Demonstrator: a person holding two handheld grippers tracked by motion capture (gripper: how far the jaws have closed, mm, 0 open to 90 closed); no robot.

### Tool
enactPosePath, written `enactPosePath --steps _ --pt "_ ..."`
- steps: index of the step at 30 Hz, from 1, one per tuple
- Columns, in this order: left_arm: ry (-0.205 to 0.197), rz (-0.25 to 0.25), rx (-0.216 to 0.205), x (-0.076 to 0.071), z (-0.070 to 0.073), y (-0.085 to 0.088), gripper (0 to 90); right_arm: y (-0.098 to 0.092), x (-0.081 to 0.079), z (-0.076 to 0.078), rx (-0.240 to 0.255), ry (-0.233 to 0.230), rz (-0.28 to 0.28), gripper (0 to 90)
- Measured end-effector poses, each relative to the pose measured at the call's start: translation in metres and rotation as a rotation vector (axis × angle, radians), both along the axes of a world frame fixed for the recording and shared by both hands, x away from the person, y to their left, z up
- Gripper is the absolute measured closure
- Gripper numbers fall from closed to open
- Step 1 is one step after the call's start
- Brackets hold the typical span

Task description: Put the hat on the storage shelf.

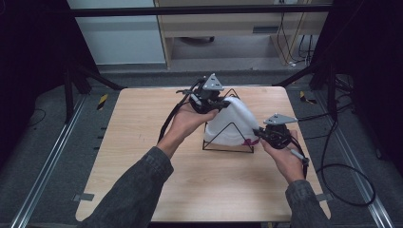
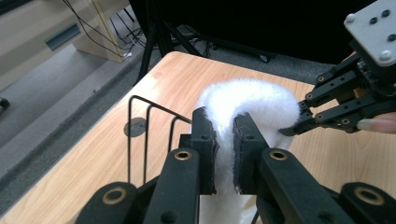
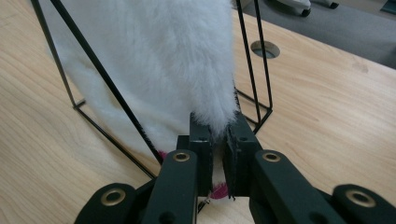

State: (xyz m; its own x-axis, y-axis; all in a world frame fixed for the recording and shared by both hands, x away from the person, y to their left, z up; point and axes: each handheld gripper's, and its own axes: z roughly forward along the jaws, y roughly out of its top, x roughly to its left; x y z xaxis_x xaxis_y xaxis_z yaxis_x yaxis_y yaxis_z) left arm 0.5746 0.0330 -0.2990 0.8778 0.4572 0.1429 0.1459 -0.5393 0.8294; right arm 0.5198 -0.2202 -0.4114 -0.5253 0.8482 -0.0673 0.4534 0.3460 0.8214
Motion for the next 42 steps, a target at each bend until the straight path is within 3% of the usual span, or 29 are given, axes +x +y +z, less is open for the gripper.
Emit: enactPosePath --steps 9,12,13,14,15,18,20,21,26,29,35,42 --pt "0.022 -0.014 0.034 -0.002 -0.014 -0.007 80.6 -0.001 0.001 -0.016 -0.016 0.043 -0.005 82.3" --pt "0.027 -0.011 0.03 -0.003 -0.014 -0.007 78.2 -0.002 0.0 -0.017 -0.015 0.043 -0.018 75.6" --pt "0.018 0.011 0.015 -0.005 -0.012 -0.005 67.2 -0.005 -0.005 -0.015 -0.012 0.034 -0.036 67.0" --pt "0.018 0.011 0.015 -0.005 -0.012 -0.005 59.5 -0.005 -0.005 -0.015 -0.012 0.034 -0.036 67.0" --pt "0.004 0.027 -0.007 -0.006 -0.008 0.001 51.8 -0.008 -0.013 -0.011 0.002 0.018 -0.06 59.6" --pt "-0.025 0.047 -0.03 -0.008 0.001 0.013 34.9 -0.014 -0.026 -0.006 0.024 -0.011 -0.096 45.0" --pt "-0.014 0.051 -0.032 -0.014 0.006 0.024 25.0 -0.017 -0.038 -0.005 0.044 -0.017 -0.11 36.4" --pt "-0.014 0.051 -0.032 -0.014 0.006 0.024 17.5 -0.017 -0.038 -0.005 0.044 -0.017 -0.11 36.4" --pt "-0.004 0.052 -0.032 -0.032 0.005 0.044 8.5 -0.008 -0.069 -0.008 0.081 -0.035 -0.118 18.1" --pt "-0.013 0.074 -0.021 -0.043 0.002 0.059 6.5 0.006 -0.082 -0.013 0.08 -0.038 -0.093 10.6" --pt "-0.018 0.123 -0.01 -0.063 -0.013 0.093 5.9 0.038 -0.094 -0.025 0.047 -0.035 -0.007 8.2" --pt "0.006 0.167 0.042 -0.078 -0.045 0.128 5.8 0.063 -0.092 -0.048 0.007 0.044 0.053 12.8"
